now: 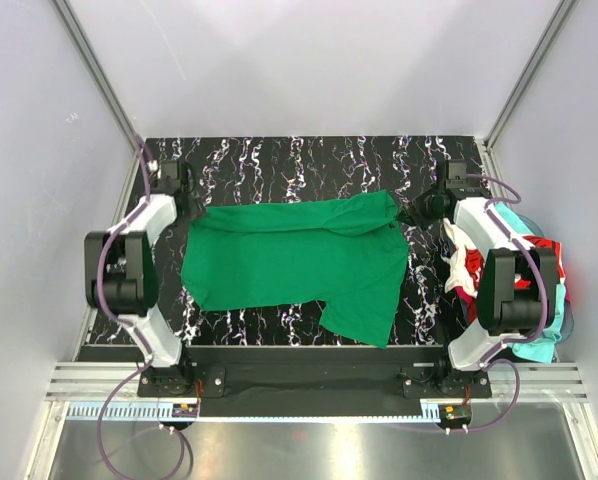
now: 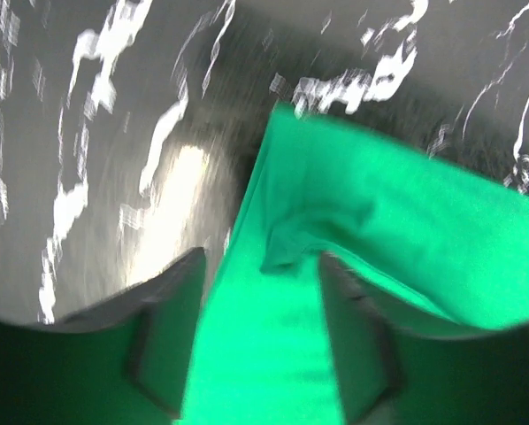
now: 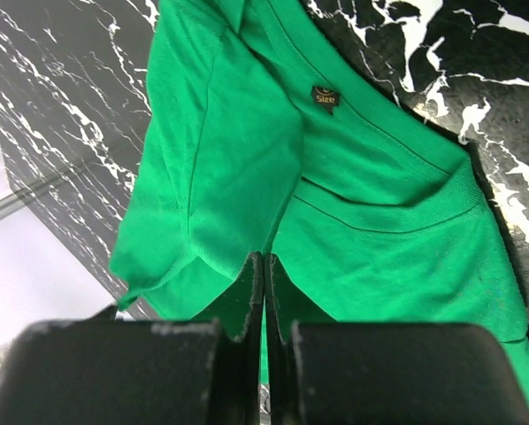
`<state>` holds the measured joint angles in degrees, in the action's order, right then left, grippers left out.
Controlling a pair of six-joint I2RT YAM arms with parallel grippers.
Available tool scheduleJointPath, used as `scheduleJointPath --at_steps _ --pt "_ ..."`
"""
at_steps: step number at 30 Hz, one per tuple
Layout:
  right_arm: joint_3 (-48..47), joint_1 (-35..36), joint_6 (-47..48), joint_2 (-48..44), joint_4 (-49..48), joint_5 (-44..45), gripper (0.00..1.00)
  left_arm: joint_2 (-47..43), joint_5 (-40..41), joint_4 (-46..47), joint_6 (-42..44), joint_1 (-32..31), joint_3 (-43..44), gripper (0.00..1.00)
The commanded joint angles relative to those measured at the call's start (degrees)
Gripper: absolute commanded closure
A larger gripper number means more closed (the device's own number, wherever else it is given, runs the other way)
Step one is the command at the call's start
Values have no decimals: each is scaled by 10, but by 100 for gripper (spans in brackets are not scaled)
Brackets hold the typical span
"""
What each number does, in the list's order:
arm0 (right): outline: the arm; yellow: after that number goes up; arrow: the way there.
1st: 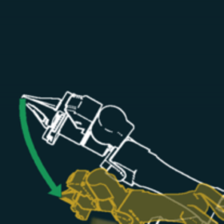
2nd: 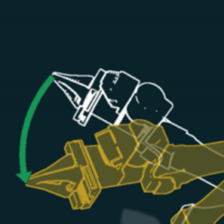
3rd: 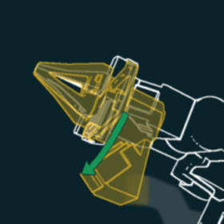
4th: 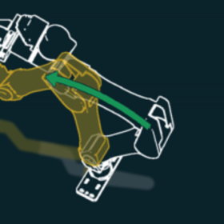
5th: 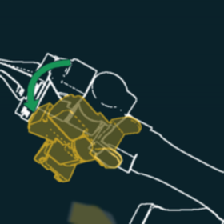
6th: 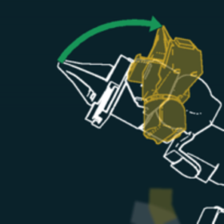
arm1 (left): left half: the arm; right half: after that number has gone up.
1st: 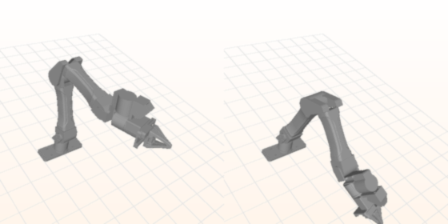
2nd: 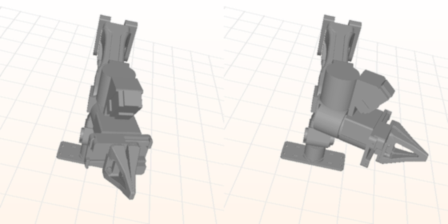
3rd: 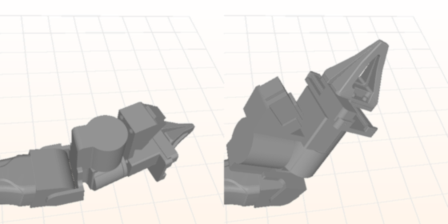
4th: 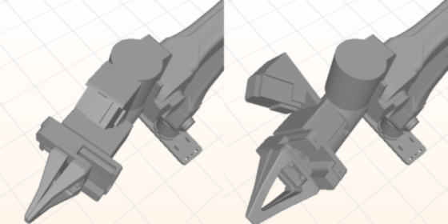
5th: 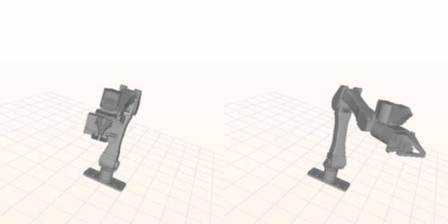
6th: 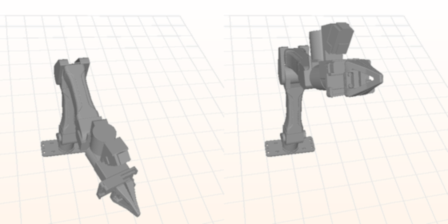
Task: Fold and stack the t-shirts
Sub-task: Fold the tshirt
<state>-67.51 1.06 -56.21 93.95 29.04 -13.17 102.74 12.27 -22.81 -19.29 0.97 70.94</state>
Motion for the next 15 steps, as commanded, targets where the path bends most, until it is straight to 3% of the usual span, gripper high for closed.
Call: scheduleJointPath --at_steps 1,2,3,7,12,15 --pt "9 -5 14 -23 -2 -9 100 -107 9 -22 -133 7 -49 33" --pt "9 -5 17 -20 -6 -16 100 -126 0 -17 -178 10 -82 24" --pt "8 -5 19 -17 -8 -25 100 -157 -21 -17 -201 19 -94 23" --pt "4 -5 31 -18 -9 -37 100 -189 -119 29 -305 55 -157 27" --pt "6 -5 48 -22 -10 -52 100 -158 -261 125 -427 104 -202 47" --pt "11 -5 51 -27 -20 -62 100 -149 -277 208 -505 122 -249 55"
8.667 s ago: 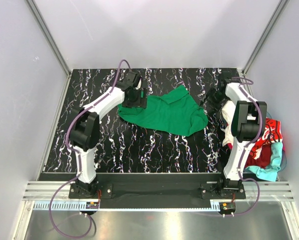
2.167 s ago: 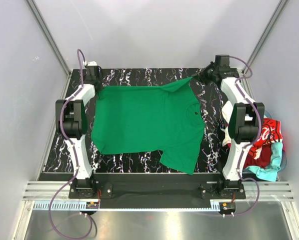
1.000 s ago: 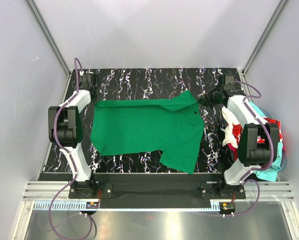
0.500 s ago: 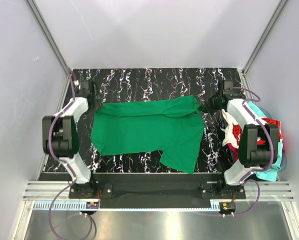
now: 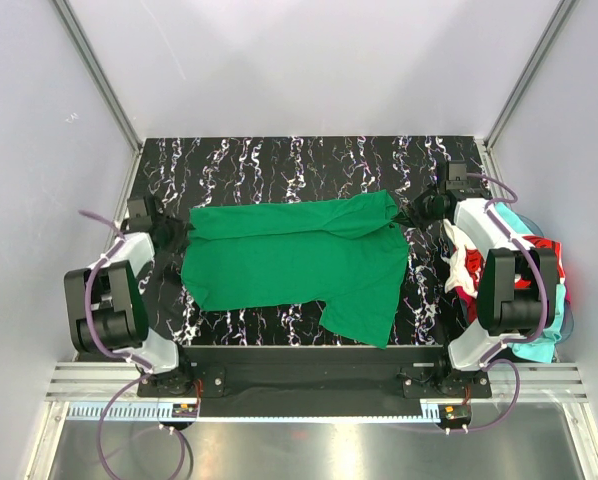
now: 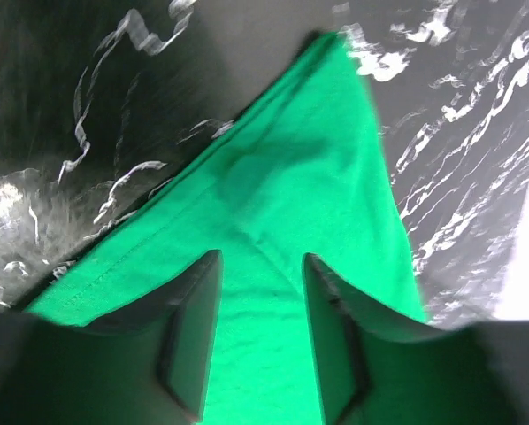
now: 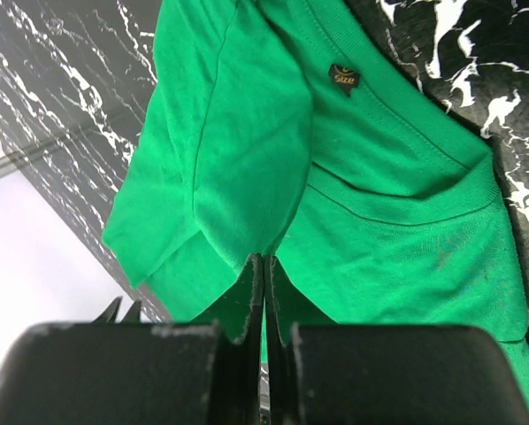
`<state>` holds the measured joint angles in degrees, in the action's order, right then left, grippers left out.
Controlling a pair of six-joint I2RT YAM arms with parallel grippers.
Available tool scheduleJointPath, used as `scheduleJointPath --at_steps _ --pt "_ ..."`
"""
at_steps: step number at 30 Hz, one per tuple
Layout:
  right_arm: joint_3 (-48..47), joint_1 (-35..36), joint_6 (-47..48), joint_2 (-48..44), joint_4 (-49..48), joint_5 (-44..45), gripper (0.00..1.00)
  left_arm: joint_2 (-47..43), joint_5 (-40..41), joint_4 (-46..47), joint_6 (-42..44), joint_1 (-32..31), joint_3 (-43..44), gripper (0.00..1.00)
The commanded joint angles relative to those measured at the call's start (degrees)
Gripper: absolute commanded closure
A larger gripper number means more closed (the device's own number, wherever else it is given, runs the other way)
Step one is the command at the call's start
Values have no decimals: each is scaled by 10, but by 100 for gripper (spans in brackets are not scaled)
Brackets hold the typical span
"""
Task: Fold and stack the t-shirts
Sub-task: Fold the tshirt
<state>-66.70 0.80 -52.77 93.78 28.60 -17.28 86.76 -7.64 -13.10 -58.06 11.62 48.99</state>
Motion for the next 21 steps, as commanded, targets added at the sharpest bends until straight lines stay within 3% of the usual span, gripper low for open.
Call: scheduleJointPath --at_steps 1,21 --pt "6 -3 17 -26 -16 -22 100 18 -84 118 -139 20 -29 57" --pt "-20 -3 21 -6 -22 -36 100 75 -89 124 -199 60 -42 59"
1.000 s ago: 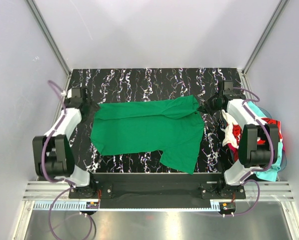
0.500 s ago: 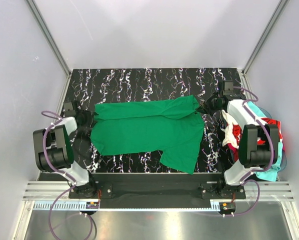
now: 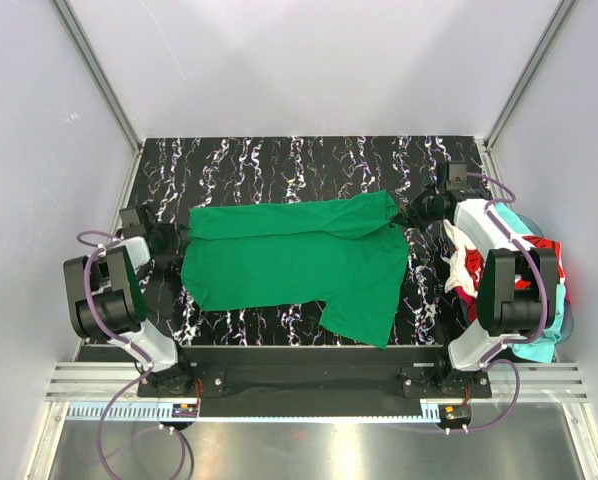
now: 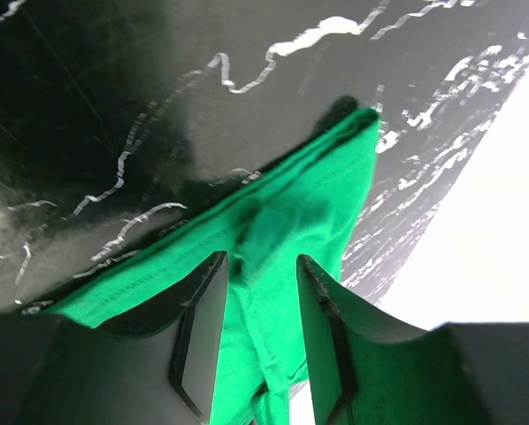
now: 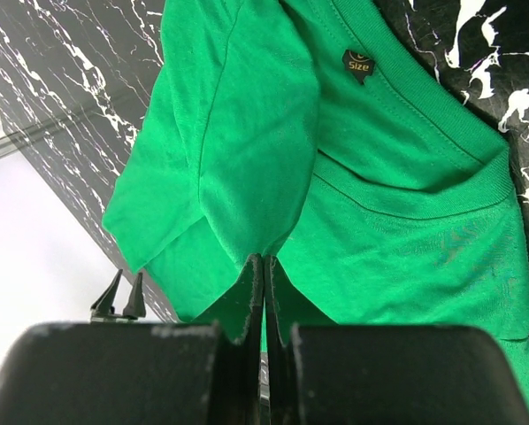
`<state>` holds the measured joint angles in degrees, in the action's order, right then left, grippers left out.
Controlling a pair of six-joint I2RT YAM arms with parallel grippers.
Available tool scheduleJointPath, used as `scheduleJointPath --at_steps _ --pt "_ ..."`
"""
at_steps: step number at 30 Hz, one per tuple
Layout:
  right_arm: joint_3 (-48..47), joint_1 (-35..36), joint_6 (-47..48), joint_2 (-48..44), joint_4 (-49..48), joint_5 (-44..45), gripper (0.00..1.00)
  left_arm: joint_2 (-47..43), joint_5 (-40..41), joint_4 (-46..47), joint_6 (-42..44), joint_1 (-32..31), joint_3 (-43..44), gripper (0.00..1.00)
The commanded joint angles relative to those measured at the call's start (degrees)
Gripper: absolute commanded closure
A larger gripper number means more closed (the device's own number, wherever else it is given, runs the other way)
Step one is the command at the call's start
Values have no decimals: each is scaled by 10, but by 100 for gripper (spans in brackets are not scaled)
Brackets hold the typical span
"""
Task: Fold and stack the t-shirts
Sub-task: Fold the tshirt
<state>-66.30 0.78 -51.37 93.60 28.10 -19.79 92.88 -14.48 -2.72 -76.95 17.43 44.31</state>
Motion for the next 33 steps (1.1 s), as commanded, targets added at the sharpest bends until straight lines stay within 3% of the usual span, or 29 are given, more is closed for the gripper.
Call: scheduleJointPath --at_steps 1,9,12,15,18,25,33 --pt "-25 -3 6 -4 -17 -11 100 17 -22 20 -10 2 6 59" --pt "-31 -2 1 4 -23 -11 100 35 -27 43 -23 2 9 60" --pt "-31 -2 0 5 -23 -11 100 48 -30 45 -21 1 24 67" --pt "-33 -2 -2 4 -21 -10 100 57 -31 47 -14 2 43 78" --pt "-41 -2 -12 0 -22 -9 100 58 -27 33 14 1 75 100" --pt "-109 -2 -51 30 -76 -4 100 86 30 -103 174 -33 242 100" --pt "-281 -2 -65 149 -153 -16 100 202 -9 -99 311 -48 402 100"
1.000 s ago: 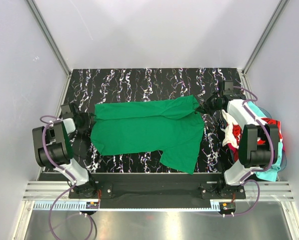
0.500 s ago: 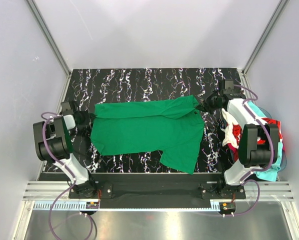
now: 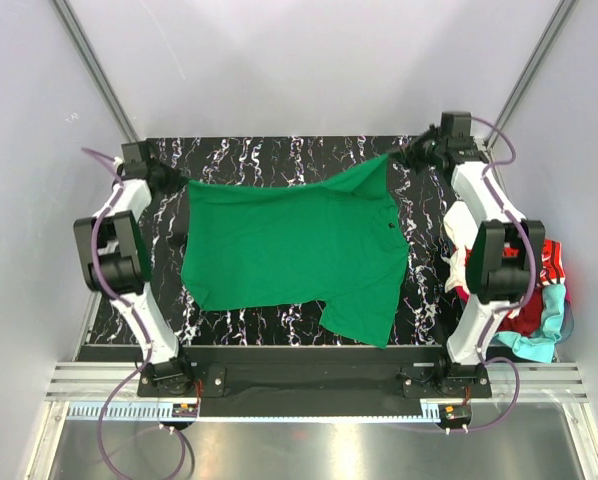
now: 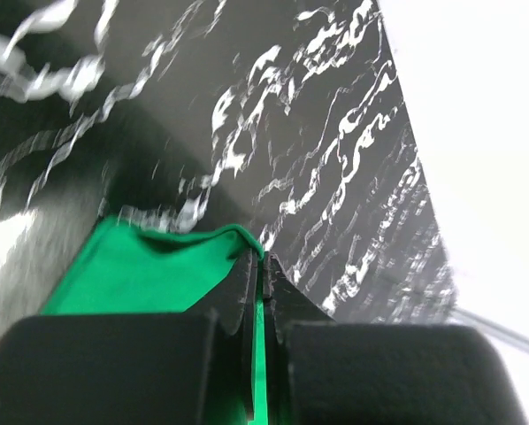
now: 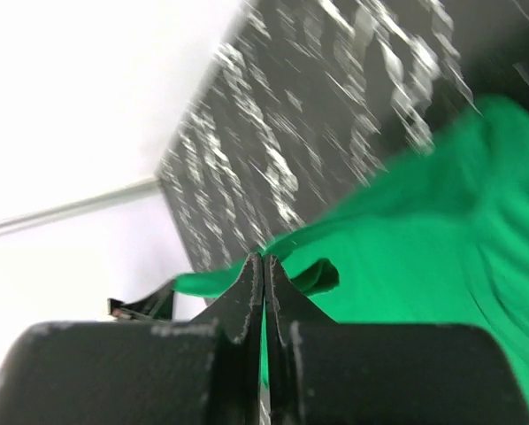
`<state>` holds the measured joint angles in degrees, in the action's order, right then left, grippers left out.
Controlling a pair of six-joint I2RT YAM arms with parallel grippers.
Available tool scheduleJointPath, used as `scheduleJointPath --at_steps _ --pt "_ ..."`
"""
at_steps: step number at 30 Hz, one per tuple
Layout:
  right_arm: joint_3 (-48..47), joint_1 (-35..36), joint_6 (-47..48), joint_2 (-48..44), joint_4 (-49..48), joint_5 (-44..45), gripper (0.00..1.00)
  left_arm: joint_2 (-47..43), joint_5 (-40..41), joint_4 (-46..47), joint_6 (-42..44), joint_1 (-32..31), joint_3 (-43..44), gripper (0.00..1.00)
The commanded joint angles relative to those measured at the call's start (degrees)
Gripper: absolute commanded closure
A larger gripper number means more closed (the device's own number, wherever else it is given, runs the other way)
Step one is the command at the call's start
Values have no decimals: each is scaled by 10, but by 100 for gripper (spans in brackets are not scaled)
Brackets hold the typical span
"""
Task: Fold and stack the t-shirts
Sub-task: Fold the tshirt
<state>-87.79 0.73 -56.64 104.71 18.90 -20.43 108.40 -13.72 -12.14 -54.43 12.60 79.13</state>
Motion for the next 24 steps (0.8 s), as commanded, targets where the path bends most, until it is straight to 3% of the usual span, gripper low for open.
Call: scheduleJointPath --at_steps 1,6,13,19,24 --pt "-80 -2 -15 64 -86 -20 100 78 -28 5 97 1 70 100" --pt "-156 -2 -21 131 -125 -47 100 156 -79 10 151 1 145 98" --pt "-229 -1 -35 205 -127 -74 100 218 -104 45 148 1 188 96" --pt "-258 -1 -34 205 -62 -77 100 216 -113 41 135 1 208 97" --pt "-197 0 -19 132 -3 -67 100 173 -113 6 145 1 188 99"
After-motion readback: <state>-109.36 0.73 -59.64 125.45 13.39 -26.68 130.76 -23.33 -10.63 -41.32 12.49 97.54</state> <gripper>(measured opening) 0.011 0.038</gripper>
